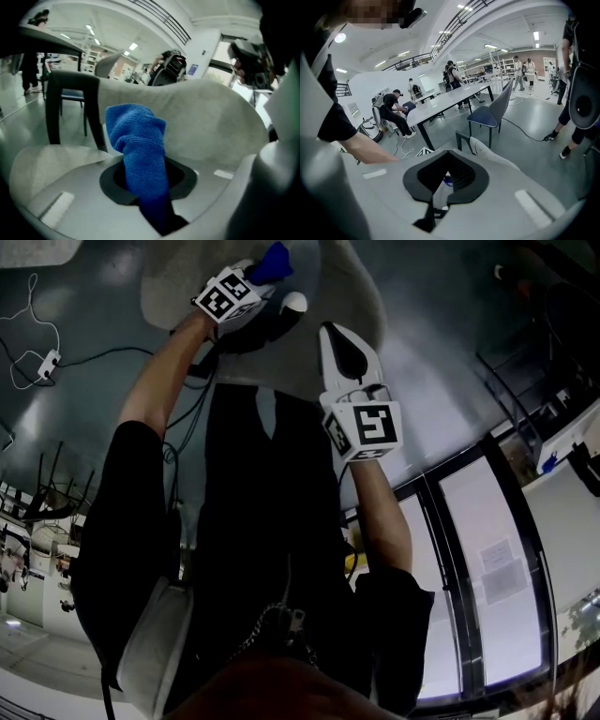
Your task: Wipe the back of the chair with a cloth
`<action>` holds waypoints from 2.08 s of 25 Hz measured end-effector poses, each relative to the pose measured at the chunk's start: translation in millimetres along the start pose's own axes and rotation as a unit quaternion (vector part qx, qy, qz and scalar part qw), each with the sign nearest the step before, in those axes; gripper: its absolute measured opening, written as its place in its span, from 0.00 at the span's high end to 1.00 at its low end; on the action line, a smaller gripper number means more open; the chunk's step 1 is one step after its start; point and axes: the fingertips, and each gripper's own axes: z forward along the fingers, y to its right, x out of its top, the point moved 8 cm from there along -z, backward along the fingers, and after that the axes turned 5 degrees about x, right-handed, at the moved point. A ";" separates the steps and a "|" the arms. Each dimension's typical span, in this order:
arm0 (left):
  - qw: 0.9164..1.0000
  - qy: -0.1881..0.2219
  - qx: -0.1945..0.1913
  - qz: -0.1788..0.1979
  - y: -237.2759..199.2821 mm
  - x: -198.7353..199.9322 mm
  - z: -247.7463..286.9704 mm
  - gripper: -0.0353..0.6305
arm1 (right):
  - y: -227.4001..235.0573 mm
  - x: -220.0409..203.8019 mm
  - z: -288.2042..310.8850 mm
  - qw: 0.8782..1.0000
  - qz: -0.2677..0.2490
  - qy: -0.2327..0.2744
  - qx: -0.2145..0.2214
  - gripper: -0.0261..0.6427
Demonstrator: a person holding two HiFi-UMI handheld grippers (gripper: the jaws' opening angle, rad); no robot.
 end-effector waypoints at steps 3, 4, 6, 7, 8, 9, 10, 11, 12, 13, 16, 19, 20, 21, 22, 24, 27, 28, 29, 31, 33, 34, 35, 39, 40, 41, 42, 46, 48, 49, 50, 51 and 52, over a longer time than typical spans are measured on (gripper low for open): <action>0.993 0.035 0.076 -0.084 -33.2 18.2 7.3 0.81 | 4.1 5.6 -1.1 1.000 -0.004 0.005 -0.001 0.96; 0.988 0.026 0.102 -0.110 -43.1 21.5 10.1 0.81 | 5.9 7.0 -1.1 1.000 -0.005 0.006 -0.001 0.96; 0.980 -0.007 0.141 -0.143 -57.4 26.2 18.3 0.80 | 10.5 9.9 -1.7 1.000 -0.006 0.008 -0.001 0.96; 0.977 -0.023 0.150 -0.150 -61.8 28.6 23.3 0.80 | 12.6 11.7 -2.0 1.000 -0.006 0.009 -0.001 0.96; 0.976 -0.036 0.154 -0.151 -64.8 31.0 28.3 0.80 | 14.1 13.3 -2.3 1.000 -0.006 0.009 -0.001 0.96; 0.976 -0.044 0.153 -0.150 -66.6 33.5 33.0 0.80 | 15.4 14.5 -2.6 1.000 -0.008 0.010 -0.001 0.96; 0.976 -0.049 0.151 -0.148 -67.5 36.3 37.5 0.80 | 17.0 15.4 -3.1 1.000 -0.008 0.010 -0.001 0.96; 0.977 -0.052 0.149 -0.144 -67.5 39.4 41.6 0.81 | 18.9 16.0 -4.1 1.000 -0.008 0.010 -0.001 0.96; 0.978 -0.054 0.146 -0.139 -66.7 42.7 45.6 0.80 | 21.2 16.1 -5.6 1.000 -0.006 0.010 -0.002 0.96; 0.979 -0.055 0.144 -0.132 -65.4 45.7 49.5 0.80 | 23.3 15.7 -7.3 1.000 -0.005 0.010 -0.003 0.96; 0.984 -0.054 0.132 -0.103 -60.1 52.6 59.5 0.81 | 28.4 11.9 -11.7 1.000 -0.002 0.007 -0.005 0.96; 0.989 -0.064 0.115 -0.068 -51.2 58.8 67.9 0.81 | 32.7 8.1 -15.6 1.000 0.000 0.007 -0.008 0.96; 0.991 -0.067 0.107 -0.053 -47.5 61.2 69.5 0.81 | 33.0 6.6 -15.9 1.000 -0.001 0.006 -0.009 0.96; 0.992 -0.069 0.100 -0.037 -43.9 62.6 70.4 0.81 | 32.7 5.0 -15.7 1.000 -0.001 0.005 -0.010 0.96; 0.993 -0.072 0.094 -0.022 -40.5 62.9 70.8 0.81 | 31.8 3.8 -15.0 1.000 -0.001 0.004 -0.010 0.96; 0.994 -0.079 0.080 0.009 -33.3 61.2 72.2 0.81 | 29.9 2.7 -12.6 1.000 0.003 0.004 -0.011 0.96; 0.993 -0.094 0.047 0.061 -15.5 52.8 79.7 0.81 | 28.3 2.8 -12.4 1.000 0.004 0.008 -0.017 0.96; 0.991 -0.097 0.035 0.080 -7.1 50.6 82.3 0.81 | 27.8 3.1 -13.8 1.000 0.005 0.009 -0.017 0.96; 0.990 -0.098 0.023 0.099 1.0 49.3 83.6 0.80 | 27.2 3.6 -15.0 1.000 0.006 0.011 -0.017 0.96; 0.987 -0.100 0.003 0.124 13.7 47.1 82.8 0.80 | 25.6 4.2 -15.2 1.000 0.008 0.013 -0.015 0.96; 0.984 -0.110 -0.014 0.139 23.8 41.0 83.1 0.80 | 24.8 2.9 -14.4 1.000 0.009 0.013 -0.015 0.96; 0.982 -0.117 -0.024 0.146 29.3 36.0 84.5 0.80 | 24.6 1.8 -13.9 1.000 0.009 0.012 -0.015 0.96; 0.979 -0.126 -0.035 0.155 35.5 30.9 85.8 0.80 | 24.3 0.8 -13.5 1.000 0.009 0.011 -0.015 0.96; 0.968 -0.150 -0.077 0.186 58.9 8.6 87.3 0.80 | 20.9 -1.3 -12.9 1.000 0.010 0.007 -0.016 0.96; 0.965 -0.154 -0.085 0.194 63.6 3.6 86.5 0.80 | 20.3 -1.6 -13.1 1.000 0.009 0.006 -0.016 0.96; 0.961 -0.159 -0.096 0.203 69.3 -0.6 84.7 0.80 | 19.8 -1.9 -13.5 1.000 0.008 0.004 -0.017 0.96; 0.957 -0.165 -0.107 0.215 76.2 -4.3 82.3 0.80 | 19.5 -1.9 -13.9 1.000 0.008 0.003 -0.018 0.96; 0.936 -0.180 -0.148 0.265 101.3 -19.3 73.2 0.80 | 17.0 -1.0 -13.9 1.000 0.007 0.003 -0.018 0.96; 0.929 -0.183 -0.165 0.278 108.8 -29.2 67.2 0.80 | 13.6 -2.2 -11.1 1.000 0.006 0.003 -0.017 0.96; 0.925 -0.184 -0.173 0.283 111.9 -34.7 63.8 0.81 | 11.4 -3.0 -9.3 1.000 0.005 0.003 -0.016 0.96; 0.922 -0.185 -0.181 0.287 114.9 -40.1 60.5 0.80 | 9.3 -3.9 -7.9 1.000 0.004 0.002 -0.016 0.96; 0.920 -0.186 -0.187 0.291 117.9 -45.0 57.4 0.80 | 7.5 -4.9 -6.9 1.000 0.004 0.001 -0.016 0.96; 0.917 -0.187 -0.193 0.293 120.8 -49.1 54.3 0.80 | 5.9 -5.9 -6.5 1.000 0.004 0.000 -0.016 0.96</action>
